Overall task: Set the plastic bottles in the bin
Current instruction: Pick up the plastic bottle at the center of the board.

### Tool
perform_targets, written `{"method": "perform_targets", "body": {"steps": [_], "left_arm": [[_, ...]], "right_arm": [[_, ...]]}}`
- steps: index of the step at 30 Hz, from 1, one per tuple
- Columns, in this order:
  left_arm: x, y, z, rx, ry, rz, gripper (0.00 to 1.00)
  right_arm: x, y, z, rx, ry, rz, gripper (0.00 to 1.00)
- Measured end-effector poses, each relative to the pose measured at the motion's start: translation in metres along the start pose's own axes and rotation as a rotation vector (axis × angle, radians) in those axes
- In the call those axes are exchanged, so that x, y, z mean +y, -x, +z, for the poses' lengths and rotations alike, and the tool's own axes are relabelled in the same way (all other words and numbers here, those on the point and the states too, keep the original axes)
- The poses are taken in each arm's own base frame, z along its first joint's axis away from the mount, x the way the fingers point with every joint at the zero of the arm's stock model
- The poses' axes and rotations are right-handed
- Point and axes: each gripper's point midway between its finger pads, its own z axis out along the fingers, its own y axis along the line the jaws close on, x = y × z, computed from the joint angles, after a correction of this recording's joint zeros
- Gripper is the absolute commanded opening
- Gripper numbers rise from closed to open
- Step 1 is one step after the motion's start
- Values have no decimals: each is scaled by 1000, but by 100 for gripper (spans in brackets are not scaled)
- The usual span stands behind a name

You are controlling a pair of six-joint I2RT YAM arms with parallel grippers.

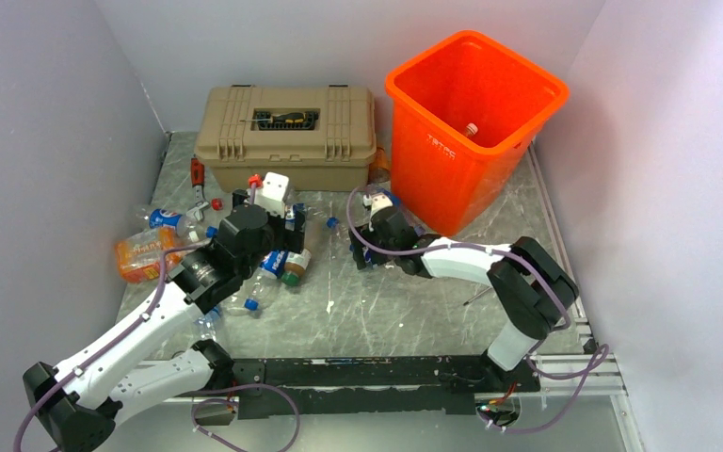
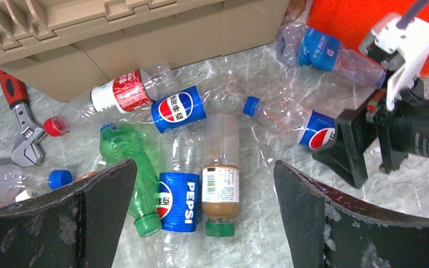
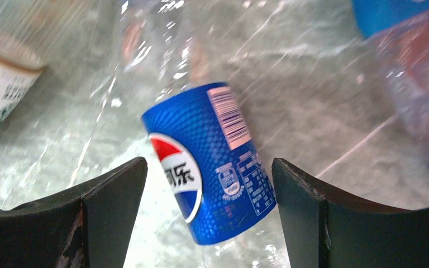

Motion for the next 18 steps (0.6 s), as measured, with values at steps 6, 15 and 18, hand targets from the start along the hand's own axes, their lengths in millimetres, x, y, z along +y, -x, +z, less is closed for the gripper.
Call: {"method": "perform_targets", "body": {"steps": [6, 15, 18], "left_arm": [[-1, 0, 0, 2, -8, 0, 98], [-4, -2, 1, 8, -18, 2, 98], [-5, -4, 3, 17, -21, 6, 97]], "right_arm": [[22, -16, -21, 12, 50, 10, 86], [17, -30, -24, 64, 22, -3, 83], [19, -40, -24, 96, 20, -17, 79]]}}
